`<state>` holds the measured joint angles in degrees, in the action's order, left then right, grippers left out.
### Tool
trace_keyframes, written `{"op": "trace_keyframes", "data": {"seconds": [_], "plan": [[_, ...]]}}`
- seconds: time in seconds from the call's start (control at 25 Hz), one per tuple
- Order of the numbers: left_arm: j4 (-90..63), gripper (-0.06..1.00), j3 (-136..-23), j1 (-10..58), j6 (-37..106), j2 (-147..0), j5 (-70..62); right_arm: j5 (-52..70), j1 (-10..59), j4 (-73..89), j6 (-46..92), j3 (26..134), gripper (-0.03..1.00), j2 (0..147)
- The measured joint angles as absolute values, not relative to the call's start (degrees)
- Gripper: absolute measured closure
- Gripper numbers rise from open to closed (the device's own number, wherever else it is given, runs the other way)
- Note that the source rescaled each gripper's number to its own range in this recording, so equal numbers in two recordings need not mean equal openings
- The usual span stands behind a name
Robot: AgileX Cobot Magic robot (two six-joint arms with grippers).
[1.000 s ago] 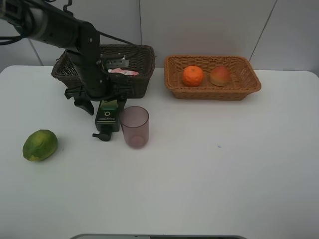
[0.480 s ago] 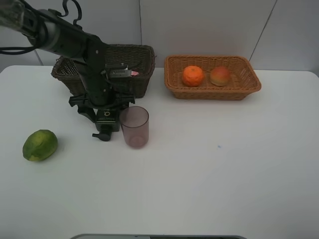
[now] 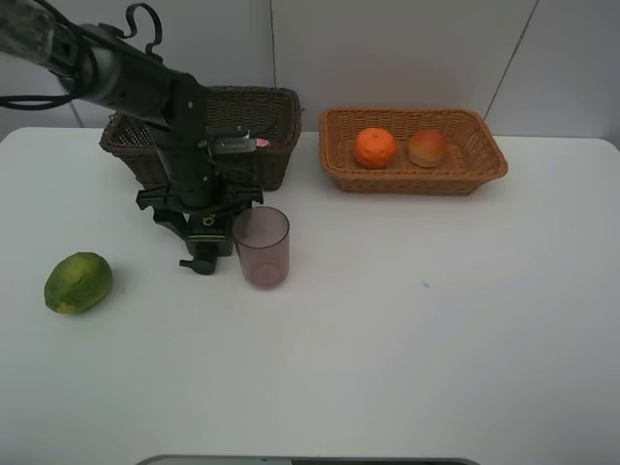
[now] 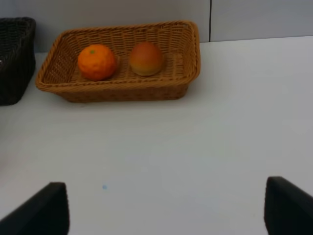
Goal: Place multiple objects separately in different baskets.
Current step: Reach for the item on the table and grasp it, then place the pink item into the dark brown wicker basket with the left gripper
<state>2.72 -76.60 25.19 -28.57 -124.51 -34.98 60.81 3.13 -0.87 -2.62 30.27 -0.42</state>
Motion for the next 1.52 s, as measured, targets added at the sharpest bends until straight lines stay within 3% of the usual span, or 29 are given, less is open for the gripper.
{"op": "trace_keyframes", "data": {"seconds": [0.28,0.44,1.52], "plan": [[2.72,-0.01,-76.72,25.19,-28.57,-124.56,-35.24,60.81,3.13,-0.87,-2.62,30.27,0.24,-0.42],[2.72,0.16,-76.72,25.19,-28.57,-124.58,-35.36,60.81,3.13,-0.87,-2.62,30.27,0.24,-0.42],[4.41,0.16,-76.82,25.19,-28.57,-124.58,-36.75,60.81,3.13,-0.87,-2.67,30.27,0.24,-0.42]]}}
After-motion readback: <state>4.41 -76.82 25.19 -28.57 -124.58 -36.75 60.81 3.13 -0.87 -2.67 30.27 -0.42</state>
